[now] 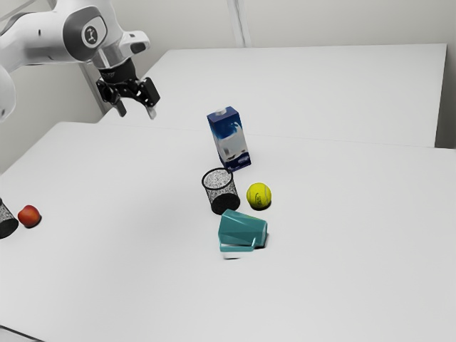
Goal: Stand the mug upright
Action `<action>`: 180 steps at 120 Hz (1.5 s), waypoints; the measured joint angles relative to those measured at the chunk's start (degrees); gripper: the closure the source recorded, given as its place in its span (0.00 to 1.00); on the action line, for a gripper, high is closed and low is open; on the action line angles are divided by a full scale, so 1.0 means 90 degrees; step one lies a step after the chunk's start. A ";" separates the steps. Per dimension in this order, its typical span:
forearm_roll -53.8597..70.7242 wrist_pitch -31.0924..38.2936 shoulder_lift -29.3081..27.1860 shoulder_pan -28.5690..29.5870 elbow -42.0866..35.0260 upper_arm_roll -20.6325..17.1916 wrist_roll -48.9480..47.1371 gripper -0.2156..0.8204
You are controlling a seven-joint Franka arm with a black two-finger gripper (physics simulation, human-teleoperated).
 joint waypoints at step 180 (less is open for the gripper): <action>-0.6185 0.3780 0.0064 -0.0182 -0.4368 -0.1118 0.1316 0.21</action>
